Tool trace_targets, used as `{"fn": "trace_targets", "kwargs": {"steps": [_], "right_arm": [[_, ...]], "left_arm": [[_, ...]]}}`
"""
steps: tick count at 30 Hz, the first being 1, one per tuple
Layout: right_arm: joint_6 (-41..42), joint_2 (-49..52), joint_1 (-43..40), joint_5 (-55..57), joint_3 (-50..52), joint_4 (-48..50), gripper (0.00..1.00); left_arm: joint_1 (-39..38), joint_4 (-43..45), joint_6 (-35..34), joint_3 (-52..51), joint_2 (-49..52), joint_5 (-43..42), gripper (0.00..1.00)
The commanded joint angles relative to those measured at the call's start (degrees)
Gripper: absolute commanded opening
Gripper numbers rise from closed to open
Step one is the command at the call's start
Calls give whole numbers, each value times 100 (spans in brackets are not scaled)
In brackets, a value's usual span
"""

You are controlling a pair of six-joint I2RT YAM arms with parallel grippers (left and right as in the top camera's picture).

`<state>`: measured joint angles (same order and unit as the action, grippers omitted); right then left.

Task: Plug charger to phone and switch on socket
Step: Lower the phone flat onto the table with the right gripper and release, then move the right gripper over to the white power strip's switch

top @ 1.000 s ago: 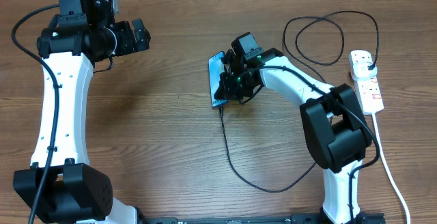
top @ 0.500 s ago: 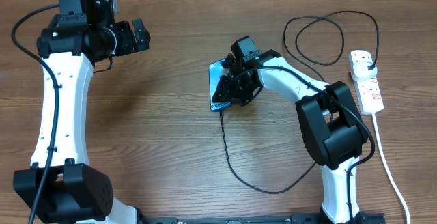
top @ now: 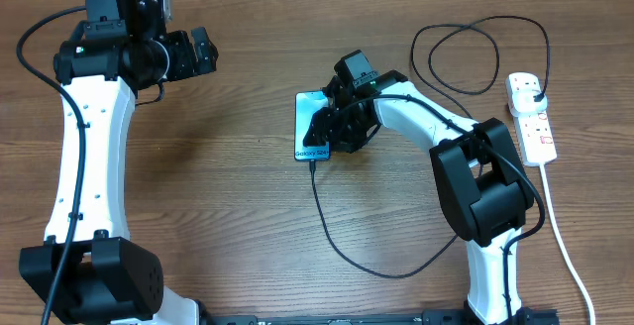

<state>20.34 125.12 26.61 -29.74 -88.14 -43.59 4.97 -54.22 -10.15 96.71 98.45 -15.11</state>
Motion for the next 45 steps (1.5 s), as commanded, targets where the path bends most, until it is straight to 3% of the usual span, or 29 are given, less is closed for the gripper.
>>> {"fn": "trace_targets", "kwargs": {"steps": [1, 8, 13, 17, 18, 19, 25, 37, 45], "right_arm": [[90, 35, -24, 409, -44, -83, 58], [166, -155, -24, 1799, -586, -1008, 62], [-710, -234, -197, 2494, -1974, -2511, 69], [-715, -234, -654, 3224, -3027, -3093, 78], [-715, -234, -817, 3445, -3292, -3174, 85], [-715, -234, -992, 3609, -3552, -3263, 99], [-713, -234, -2037, 3897, -4216, -3309, 100], [-688, -234, -3759, 3928, -4216, -4524, 100], [-225, -232, -4903, 4343, -4103, -4610, 100]], "left_arm": [[-11, 9, 28, 42, -103, 55, 100], [-11, 9, 28, 42, -103, 55, 100], [-11, 9, 28, 42, -103, 57, 100], [-11, 9, 28, 42, -103, 55, 100], [-11, 9, 28, 42, -103, 55, 100], [-11, 9, 28, 42, -103, 55, 100], [-11, 9, 28, 42, -103, 57, 100], [-11, 9, 28, 42, -103, 55, 100], [-11, 9, 28, 42, -103, 55, 100]]}}
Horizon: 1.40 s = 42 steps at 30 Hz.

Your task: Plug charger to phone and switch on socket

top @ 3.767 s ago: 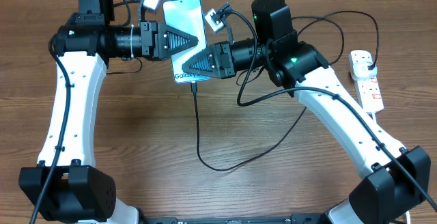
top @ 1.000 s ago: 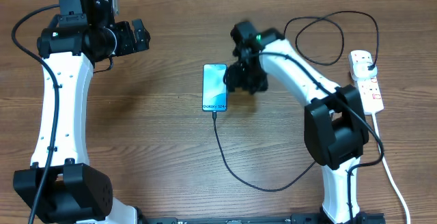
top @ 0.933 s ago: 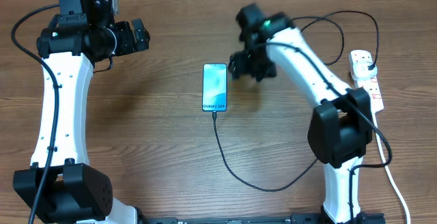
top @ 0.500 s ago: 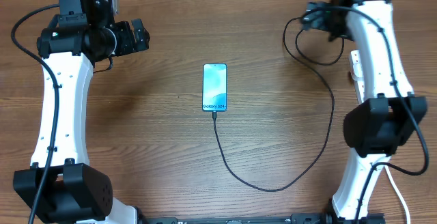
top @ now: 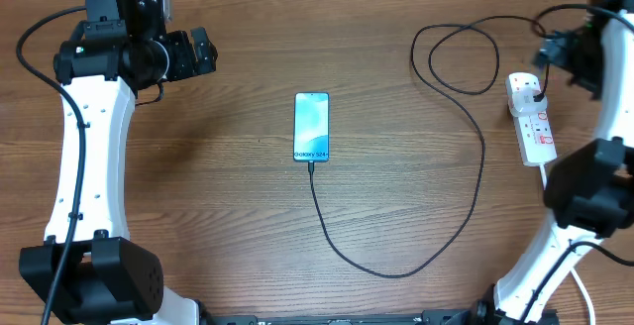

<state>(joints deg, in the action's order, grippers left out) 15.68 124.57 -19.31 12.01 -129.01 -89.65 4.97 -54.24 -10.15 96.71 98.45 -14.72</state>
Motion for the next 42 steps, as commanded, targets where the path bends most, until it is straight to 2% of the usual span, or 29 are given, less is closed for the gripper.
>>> {"fn": "trace_targets", "kwargs": {"steps": [1, 6, 11, 25, 35, 42], "right_arm": [[356, -177, -459, 168, 63, -4, 100], [560, -177, -975, 164, 520, 184, 100], [557, -175, -1049, 28, 1178, 649, 100], [555, -166, -1038, -699, 3202, 2841, 100], [485, -144, -1038, -920, 3381, 3324, 100], [487, -144, -1034, -1217, 3381, 3069, 100]], "left_arm": [[-11, 11, 28, 42, -103, 17, 100], [-11, 11, 28, 42, -103, 15, 100], [-11, 11, 28, 42, -103, 15, 100], [-11, 11, 28, 42, -103, 15, 100], [-11, 11, 28, 42, -103, 15, 100], [-11, 9, 28, 42, -103, 15, 100]]}}
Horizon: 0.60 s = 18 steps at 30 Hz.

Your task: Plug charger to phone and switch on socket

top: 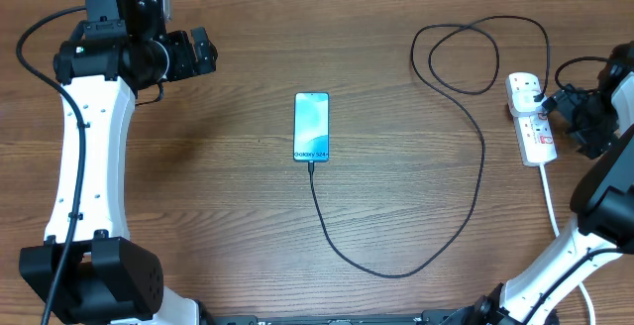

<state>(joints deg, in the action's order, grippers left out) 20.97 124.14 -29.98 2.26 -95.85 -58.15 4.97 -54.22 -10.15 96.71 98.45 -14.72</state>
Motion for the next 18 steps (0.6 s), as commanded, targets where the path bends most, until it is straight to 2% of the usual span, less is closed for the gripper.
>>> {"fn": "trace_targets", "kwargs": {"steps": [1, 18], "right_arm": [[-44, -101, 35, -243, 66, -98, 100], [-44, -74, 345, -243, 190, -380, 100]], "left_arm": [[-11, 9, 28, 42, -103, 15, 100], [-11, 9, 28, 42, -103, 15, 100]]}}
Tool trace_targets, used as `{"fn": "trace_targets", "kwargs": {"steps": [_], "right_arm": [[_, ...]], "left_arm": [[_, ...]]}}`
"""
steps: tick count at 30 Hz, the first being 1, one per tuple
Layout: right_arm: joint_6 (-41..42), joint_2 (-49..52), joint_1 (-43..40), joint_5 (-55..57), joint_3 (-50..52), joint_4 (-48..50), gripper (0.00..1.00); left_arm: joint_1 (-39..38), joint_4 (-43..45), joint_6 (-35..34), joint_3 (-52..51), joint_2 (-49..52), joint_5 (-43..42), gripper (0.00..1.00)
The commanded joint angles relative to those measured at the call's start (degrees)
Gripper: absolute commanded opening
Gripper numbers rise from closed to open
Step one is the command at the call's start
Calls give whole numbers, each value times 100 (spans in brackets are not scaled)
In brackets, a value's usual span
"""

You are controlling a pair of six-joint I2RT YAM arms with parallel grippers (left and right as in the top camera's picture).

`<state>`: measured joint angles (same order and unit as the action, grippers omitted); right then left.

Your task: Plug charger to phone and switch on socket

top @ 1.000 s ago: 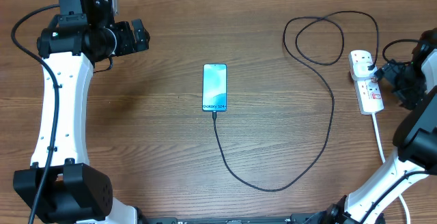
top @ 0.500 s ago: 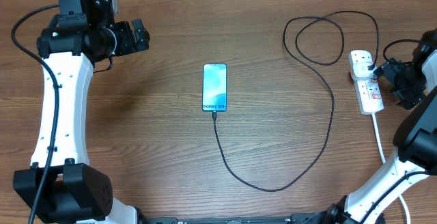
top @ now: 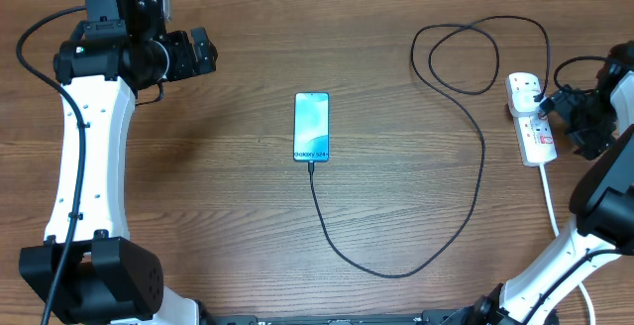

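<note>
A phone [top: 311, 126] with a lit blue screen lies flat mid-table. The black charger cable [top: 396, 266] is plugged into its lower end and loops round to the plug in the white power strip [top: 531, 117] at the right. My right gripper [top: 548, 115] sits at the strip's right side, its tips over the strip; whether its jaws are open or shut does not show. My left gripper [top: 203, 53] hangs at the upper left, far from the phone, and its jaw state is unclear.
The cable coils in a loop [top: 466, 57] at the back right of the wooden table [top: 218, 206]. The strip's white lead [top: 557, 226] runs toward the front right edge beside the right arm's base.
The right gripper has shifted very slightly at the power strip. Phone, cable and left arm are unchanged.
The right gripper was first on the phone's lower end with the cable there. Then it was away at the far right, above the strip, leaving the phone plugged in. Later it sat at the strip's right side, where it stays now.
</note>
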<state>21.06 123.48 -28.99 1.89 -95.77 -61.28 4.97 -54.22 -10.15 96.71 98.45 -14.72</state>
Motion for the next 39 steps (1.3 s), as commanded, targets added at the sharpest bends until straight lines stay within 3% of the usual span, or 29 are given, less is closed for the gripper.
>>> {"fn": "trace_targets", "kwargs": {"steps": [1, 6, 10, 15, 18, 31, 39], "right_arm": [[-55, -9, 278, -203, 181, -79, 100], [-160, -9, 317, -92, 181, -98, 100], [-203, -15, 184, 754, 35, -509, 100], [-208, -138, 199, 649, -905, -1565, 100], [-688, -166, 372, 177, -1239, -1899, 100], [-785, -164, 793, 55, -1222, -1751, 100], [-785, -164, 793, 55, -1222, -778, 100]], "left_arm": [[-11, 9, 28, 42, -103, 15, 100], [-11, 9, 28, 42, -103, 15, 100], [-11, 9, 28, 42, -103, 15, 100], [-11, 9, 28, 42, -103, 15, 100], [-11, 9, 28, 42, -103, 15, 100], [-11, 9, 28, 42, -103, 15, 100], [-11, 9, 28, 42, -103, 15, 100]]}}
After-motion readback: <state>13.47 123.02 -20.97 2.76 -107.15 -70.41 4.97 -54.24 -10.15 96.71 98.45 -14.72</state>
